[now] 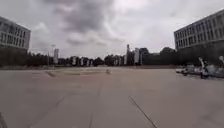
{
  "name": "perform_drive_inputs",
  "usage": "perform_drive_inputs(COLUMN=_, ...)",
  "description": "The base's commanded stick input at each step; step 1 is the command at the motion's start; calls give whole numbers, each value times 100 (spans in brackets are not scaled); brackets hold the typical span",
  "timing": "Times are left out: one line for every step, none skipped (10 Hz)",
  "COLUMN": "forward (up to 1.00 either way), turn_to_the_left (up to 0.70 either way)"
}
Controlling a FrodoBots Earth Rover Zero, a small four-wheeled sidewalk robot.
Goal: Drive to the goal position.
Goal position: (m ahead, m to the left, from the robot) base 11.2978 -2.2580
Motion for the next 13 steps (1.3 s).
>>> perform_drive_inputs(forward=70, turn_to_the_left=0)
perform_drive_inputs(forward=70, turn_to_the_left=0)
perform_drive_inputs(forward=70, turn_to_the_left=0)
perform_drive_inputs(forward=70, turn_to_the_left=0)
perform_drive_inputs(forward=70, turn_to_the_left=0)
perform_drive_inputs(forward=70, turn_to_the_left=0)
perform_drive_inputs(forward=70, turn_to_the_left=0)
perform_drive_inputs(forward=70, turn_to_the_left=0)
perform_drive_inputs(forward=70, turn_to_the_left=0)
perform_drive_inputs(forward=70, turn_to_the_left=0)
perform_drive_inputs(forward=70, turn_to_the_left=0)
perform_drive_inputs(forward=70, turn_to_the_left=0)
perform_drive_inputs(forward=70, turn_to_the_left=0)
